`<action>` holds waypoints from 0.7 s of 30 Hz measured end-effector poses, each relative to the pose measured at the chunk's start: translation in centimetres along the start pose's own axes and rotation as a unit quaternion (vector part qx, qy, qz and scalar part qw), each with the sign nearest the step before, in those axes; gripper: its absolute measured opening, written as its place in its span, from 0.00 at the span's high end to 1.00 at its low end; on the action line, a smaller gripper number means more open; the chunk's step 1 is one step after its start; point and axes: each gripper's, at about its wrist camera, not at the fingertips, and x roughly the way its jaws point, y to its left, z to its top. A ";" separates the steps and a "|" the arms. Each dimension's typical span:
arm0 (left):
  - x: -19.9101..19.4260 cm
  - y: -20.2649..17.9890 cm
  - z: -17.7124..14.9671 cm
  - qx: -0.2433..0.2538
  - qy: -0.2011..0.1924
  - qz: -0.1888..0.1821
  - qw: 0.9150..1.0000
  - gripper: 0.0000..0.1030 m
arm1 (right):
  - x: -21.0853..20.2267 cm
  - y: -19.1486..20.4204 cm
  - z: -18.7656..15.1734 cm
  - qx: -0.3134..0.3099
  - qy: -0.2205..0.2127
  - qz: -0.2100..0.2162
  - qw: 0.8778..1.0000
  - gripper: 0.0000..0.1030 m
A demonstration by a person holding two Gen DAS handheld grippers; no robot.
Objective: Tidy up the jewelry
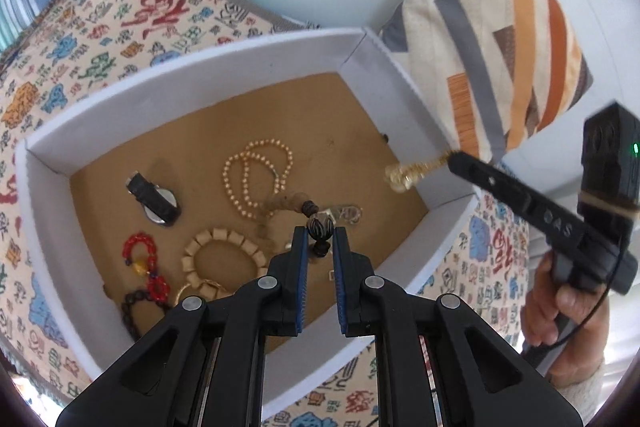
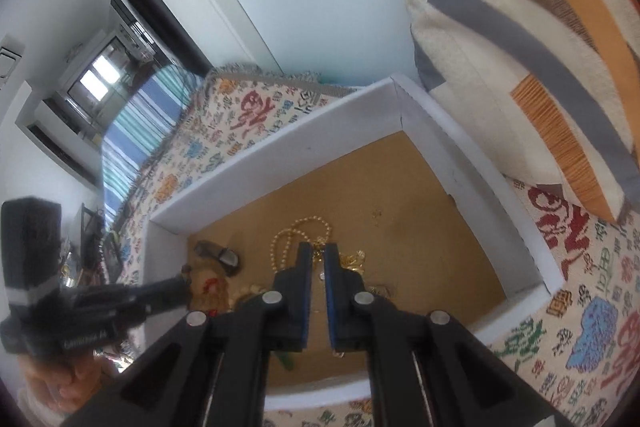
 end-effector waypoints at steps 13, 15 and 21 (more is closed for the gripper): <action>4.2 -2.0 -3.3 0.033 0.018 0.050 0.998 0.31 | 3.3 -1.2 0.6 -0.014 -0.015 -0.037 0.999 0.50; 3.1 -2.8 -3.6 0.045 -0.010 0.079 0.996 0.17 | 2.1 -0.9 0.0 -0.024 -0.012 -0.059 0.998 0.49; -1.0 -4.3 -4.7 0.025 -0.097 0.146 0.984 0.05 | -0.1 0.1 -2.7 -0.062 0.016 -0.112 0.992 0.35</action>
